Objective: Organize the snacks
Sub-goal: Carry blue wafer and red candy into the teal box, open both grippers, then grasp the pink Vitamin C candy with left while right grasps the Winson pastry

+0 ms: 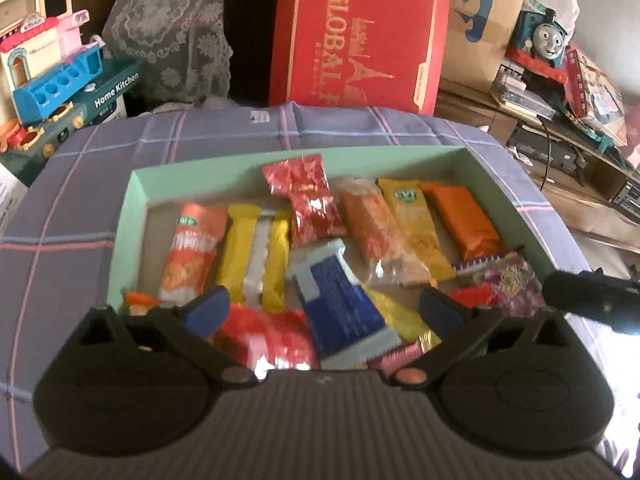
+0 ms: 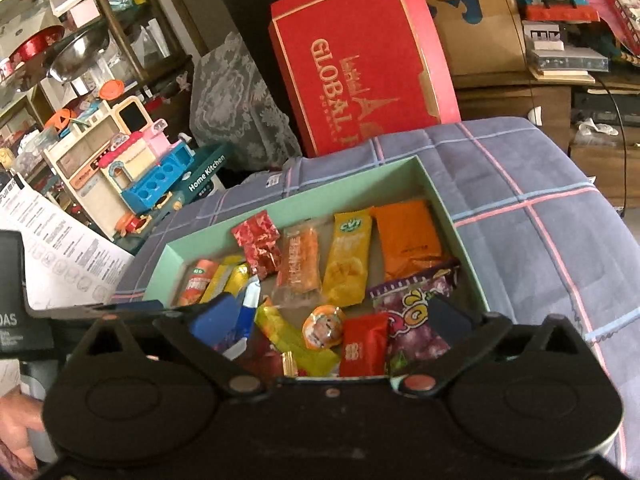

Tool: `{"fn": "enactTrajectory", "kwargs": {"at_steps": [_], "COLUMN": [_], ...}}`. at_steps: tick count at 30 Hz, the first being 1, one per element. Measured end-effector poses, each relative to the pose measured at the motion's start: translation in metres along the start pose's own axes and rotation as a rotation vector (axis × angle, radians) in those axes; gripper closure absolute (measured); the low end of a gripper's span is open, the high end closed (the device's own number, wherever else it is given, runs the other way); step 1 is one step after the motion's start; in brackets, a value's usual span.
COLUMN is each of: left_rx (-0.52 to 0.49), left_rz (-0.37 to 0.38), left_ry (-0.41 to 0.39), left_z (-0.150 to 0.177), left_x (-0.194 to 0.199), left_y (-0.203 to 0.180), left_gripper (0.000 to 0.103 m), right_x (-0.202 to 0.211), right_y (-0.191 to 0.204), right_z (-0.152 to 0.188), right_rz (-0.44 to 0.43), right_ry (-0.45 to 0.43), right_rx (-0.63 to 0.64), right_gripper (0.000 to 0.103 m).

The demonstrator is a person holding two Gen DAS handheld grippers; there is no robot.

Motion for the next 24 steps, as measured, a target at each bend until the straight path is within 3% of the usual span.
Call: {"fn": "enactTrajectory", "kwargs": {"at_steps": [16,24], "left_rx": [0.043,0.091], "left_rz": [0.054,-0.016], "left_ry": [0.013,0.043], "left_z": [0.066,0.108], "left_x": [0.059,0.07], "left_y": [0.012,0.049], "left_gripper": [0.0,0.0], "right_x": [0.032,0.032], "right_y": [0.002,0.014], "right_z": [0.04,0.069], "right_rz": [0.004,0.013], "right_ry": [0.053,0.105], "right_rx": [-0.022,-0.009], "right_gripper": [0.0,0.0]}}
Point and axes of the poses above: each gripper's, at about its wrist camera, not at the fingertips, and x roughly against the way its jaws point, y to its left, z to its underside, the point moved 1 cm from there along -x, roughly the way its jaws point, and after that the axes turned 3 degrees about x, right-handed, at the moved point
